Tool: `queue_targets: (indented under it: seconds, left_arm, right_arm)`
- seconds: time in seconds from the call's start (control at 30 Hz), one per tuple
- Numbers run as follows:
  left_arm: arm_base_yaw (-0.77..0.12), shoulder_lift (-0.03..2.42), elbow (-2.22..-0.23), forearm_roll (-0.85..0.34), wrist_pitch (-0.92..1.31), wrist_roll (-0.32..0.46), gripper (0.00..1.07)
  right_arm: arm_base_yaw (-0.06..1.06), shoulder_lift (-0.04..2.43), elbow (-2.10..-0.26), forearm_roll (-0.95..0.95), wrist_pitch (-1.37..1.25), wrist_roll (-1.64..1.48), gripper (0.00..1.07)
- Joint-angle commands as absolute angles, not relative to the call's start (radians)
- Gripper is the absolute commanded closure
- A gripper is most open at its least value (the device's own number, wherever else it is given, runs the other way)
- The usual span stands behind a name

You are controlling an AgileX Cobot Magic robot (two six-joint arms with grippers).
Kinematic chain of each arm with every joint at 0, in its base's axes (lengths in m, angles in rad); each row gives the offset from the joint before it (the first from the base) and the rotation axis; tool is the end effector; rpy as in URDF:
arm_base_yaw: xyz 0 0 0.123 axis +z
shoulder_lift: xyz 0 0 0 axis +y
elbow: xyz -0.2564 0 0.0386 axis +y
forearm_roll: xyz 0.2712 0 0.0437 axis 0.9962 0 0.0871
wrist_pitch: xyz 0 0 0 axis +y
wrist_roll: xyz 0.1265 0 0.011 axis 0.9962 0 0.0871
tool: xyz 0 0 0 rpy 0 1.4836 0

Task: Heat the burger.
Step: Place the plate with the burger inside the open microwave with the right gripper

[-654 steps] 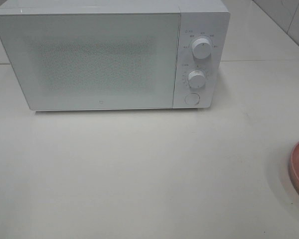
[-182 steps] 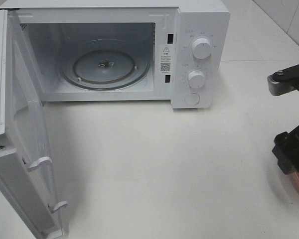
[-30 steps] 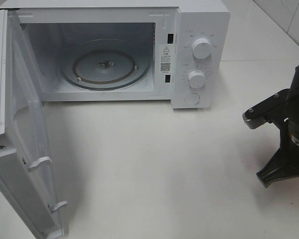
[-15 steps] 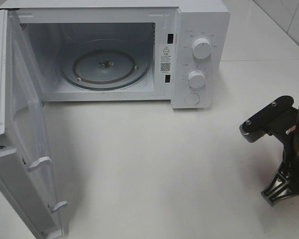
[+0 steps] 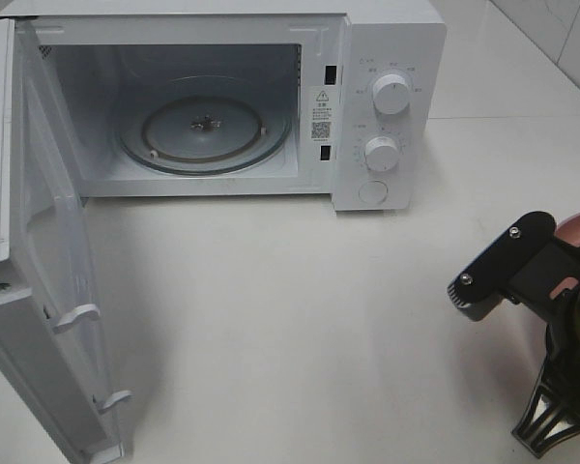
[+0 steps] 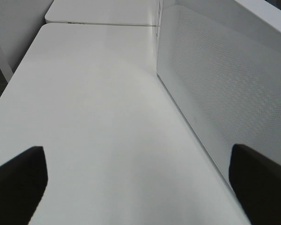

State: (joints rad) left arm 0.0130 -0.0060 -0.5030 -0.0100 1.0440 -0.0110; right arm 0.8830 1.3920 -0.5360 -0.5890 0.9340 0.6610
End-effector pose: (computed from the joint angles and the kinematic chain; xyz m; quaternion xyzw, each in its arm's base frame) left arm 0.0733 -0.0001 0.2754 -0.0100 0.8464 -0.0045 0.5325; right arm 0.1698 0.1172 0.0925 -0.2922 0.9282 -0.2027 0.1093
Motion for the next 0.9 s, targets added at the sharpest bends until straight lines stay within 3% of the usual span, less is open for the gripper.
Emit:
queue_targets:
  seconds: [0.03,0.9]
  left_arm:
    - [0.010,-0.024,-0.499,-0.012,1.035,-0.010,0.09]
    - [0.010,-0.024,-0.499,-0.012,1.035,-0.010,0.09]
  right_arm:
    - [0.917,1.383,-0.534,-0.633,0.987,0.670,1.07]
    - [1.221,1.376,-0.534,-0.681,0.991,0.666,1.06]
